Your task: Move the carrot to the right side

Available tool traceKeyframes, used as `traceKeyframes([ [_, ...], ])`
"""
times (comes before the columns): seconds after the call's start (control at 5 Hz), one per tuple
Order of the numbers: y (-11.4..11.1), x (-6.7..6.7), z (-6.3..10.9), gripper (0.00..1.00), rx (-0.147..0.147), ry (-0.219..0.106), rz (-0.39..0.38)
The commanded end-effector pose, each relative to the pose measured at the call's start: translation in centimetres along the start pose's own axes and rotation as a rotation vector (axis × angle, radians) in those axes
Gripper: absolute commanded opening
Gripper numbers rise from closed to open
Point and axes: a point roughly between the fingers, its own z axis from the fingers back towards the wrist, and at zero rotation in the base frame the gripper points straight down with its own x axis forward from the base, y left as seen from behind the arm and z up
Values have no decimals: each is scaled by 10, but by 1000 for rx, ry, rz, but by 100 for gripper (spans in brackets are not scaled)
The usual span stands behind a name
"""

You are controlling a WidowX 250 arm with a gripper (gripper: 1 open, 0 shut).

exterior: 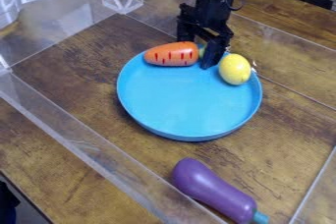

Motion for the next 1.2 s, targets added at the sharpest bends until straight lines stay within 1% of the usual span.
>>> traceKeyframes([
  [0.0, 21, -4, 0, 100, 10, -26, 17],
  [0.6, 15, -8, -9, 100, 13, 0, 188],
  [1.0, 28, -10, -13, 100, 10, 7, 191],
])
